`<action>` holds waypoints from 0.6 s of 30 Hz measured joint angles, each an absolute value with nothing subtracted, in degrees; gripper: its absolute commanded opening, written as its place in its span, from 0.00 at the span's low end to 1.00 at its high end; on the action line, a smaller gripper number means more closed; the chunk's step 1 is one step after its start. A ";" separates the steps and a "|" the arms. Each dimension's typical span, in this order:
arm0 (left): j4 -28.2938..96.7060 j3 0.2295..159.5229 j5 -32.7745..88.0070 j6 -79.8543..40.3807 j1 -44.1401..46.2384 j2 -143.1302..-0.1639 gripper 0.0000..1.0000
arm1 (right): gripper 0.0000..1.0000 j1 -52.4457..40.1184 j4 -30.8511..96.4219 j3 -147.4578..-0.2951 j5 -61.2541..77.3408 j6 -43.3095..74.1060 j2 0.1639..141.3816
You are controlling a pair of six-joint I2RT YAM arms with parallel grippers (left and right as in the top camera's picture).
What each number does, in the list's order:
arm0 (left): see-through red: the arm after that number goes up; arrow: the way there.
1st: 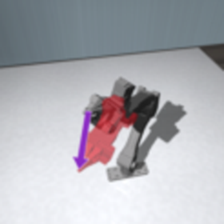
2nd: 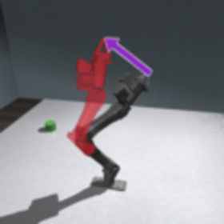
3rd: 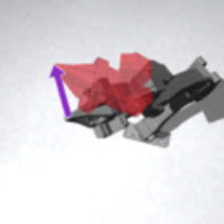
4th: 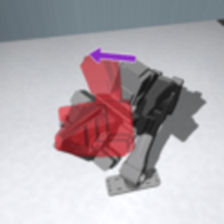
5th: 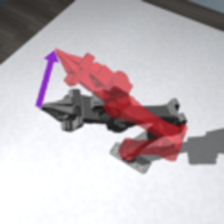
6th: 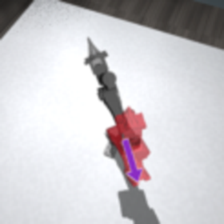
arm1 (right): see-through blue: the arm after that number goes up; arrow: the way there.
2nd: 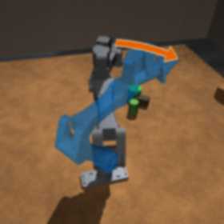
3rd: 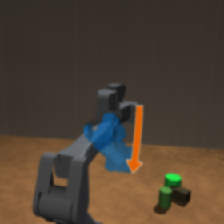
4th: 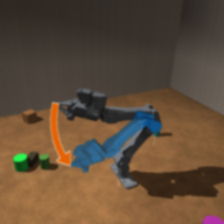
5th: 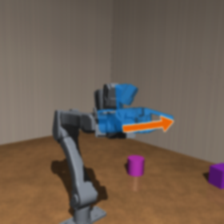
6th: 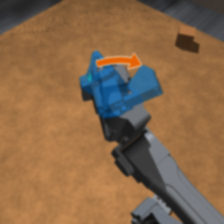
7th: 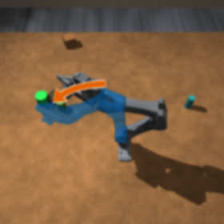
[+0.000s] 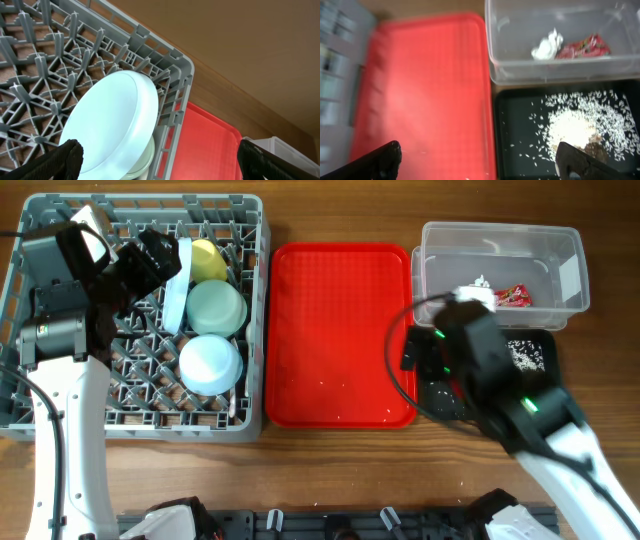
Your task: Sort waste into correct bins and load items into the dishwasher rack
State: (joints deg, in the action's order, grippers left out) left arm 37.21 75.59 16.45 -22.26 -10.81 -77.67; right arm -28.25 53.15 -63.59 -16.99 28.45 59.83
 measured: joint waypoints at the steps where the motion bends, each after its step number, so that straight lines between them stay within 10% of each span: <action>1: 37.21 75.61 16.43 -22.26 -10.81 -77.67 1.00 | 1.00 -28.21 53.08 -63.59 -17.02 28.45 57.58; 18: 37.32 75.59 16.43 -22.26 -10.81 -77.67 1.00 | 1.00 -10.94 47.64 -57.45 -17.10 26.41 17.12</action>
State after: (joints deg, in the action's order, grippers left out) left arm 37.32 75.59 16.43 -22.26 -10.81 -77.67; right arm -10.94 47.64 -57.45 -17.10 26.41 17.12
